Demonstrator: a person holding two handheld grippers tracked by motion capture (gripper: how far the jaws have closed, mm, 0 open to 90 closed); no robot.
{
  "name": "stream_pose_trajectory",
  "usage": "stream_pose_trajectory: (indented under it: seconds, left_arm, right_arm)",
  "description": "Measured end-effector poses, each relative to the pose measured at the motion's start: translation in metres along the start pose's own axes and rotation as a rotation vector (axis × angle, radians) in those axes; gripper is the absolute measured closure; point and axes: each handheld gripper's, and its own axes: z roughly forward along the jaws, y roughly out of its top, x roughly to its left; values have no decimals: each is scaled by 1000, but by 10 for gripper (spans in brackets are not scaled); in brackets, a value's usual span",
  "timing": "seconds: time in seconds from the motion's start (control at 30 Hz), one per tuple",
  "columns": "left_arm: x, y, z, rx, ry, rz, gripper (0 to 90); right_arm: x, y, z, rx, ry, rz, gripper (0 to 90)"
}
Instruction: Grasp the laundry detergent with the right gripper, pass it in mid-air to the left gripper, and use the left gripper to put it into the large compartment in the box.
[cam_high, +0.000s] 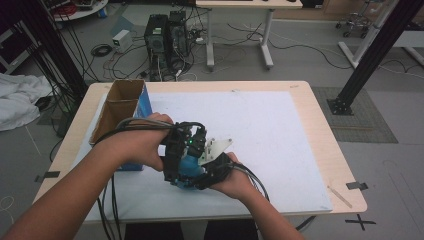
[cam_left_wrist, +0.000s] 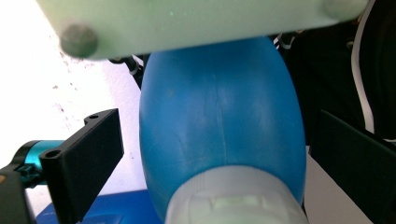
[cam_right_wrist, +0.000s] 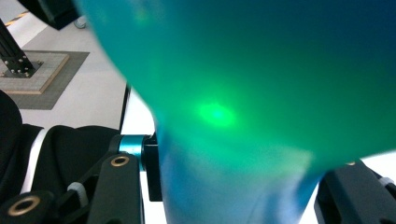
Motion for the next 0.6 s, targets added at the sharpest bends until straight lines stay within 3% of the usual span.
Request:
stream_pose_trajectory:
  seconds: [0.13,0.6]
  left_arm:
    - [0,3,-2,6,1,4,84]
    - [1,5,-2,30,7,-12,132]
  right_arm:
    - [0,0,-1,-10,0,2,470]
    - [1,1,-2,-17,-1,-1,471]
